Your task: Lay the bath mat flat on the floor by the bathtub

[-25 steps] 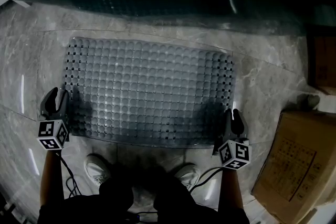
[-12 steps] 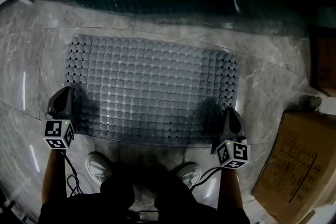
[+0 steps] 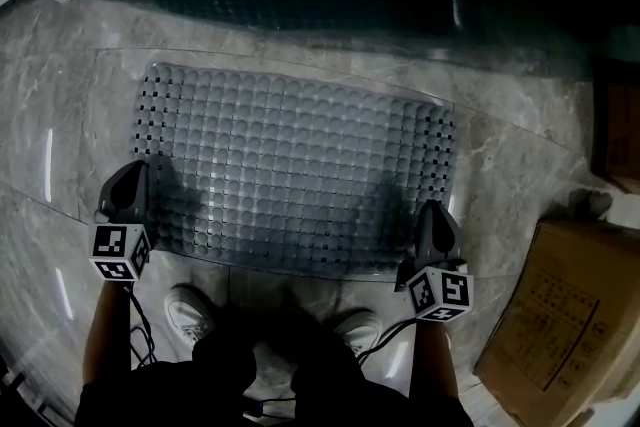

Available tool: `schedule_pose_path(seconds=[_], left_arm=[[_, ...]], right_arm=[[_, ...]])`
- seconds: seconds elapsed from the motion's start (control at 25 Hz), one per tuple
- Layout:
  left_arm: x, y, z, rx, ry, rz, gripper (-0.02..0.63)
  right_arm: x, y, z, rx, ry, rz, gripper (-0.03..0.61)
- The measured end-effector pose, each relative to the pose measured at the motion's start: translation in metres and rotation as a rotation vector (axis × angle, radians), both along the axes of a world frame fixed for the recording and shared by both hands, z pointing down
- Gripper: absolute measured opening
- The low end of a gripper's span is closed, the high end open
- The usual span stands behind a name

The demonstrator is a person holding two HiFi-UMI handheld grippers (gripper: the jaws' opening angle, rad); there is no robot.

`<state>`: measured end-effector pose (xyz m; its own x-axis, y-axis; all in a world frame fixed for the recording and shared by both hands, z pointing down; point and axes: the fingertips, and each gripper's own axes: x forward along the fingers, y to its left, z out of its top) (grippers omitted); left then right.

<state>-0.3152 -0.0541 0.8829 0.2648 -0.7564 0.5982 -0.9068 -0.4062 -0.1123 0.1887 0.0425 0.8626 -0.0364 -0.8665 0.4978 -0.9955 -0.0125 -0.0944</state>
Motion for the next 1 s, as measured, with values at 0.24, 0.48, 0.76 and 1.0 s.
schedule_pose_path(seconds=[0.24,0.48,0.76,1.0], left_arm=[[0.013,0.002,-0.033,-0.009,0.024,0.005,0.001],[0.033,-0.003,-0.096,0.009,0.050,0.018,0.001],[0.049,-0.002,-0.195,0.046,0.097,0.004,0.001],[0.063,-0.001,-0.283,0.067,0.112,0.018,0.001]], right_arm=[[-0.005,-0.008,-0.036,0.018,-0.013,-0.002,0.026],[-0.004,-0.007,-0.103,0.025,-0.014,0.012,0.026],[-0.001,-0.006,-0.198,0.048,-0.015,0.036,0.026],[-0.011,-0.007,-0.292,0.059,0.026,-0.015,0.026]])
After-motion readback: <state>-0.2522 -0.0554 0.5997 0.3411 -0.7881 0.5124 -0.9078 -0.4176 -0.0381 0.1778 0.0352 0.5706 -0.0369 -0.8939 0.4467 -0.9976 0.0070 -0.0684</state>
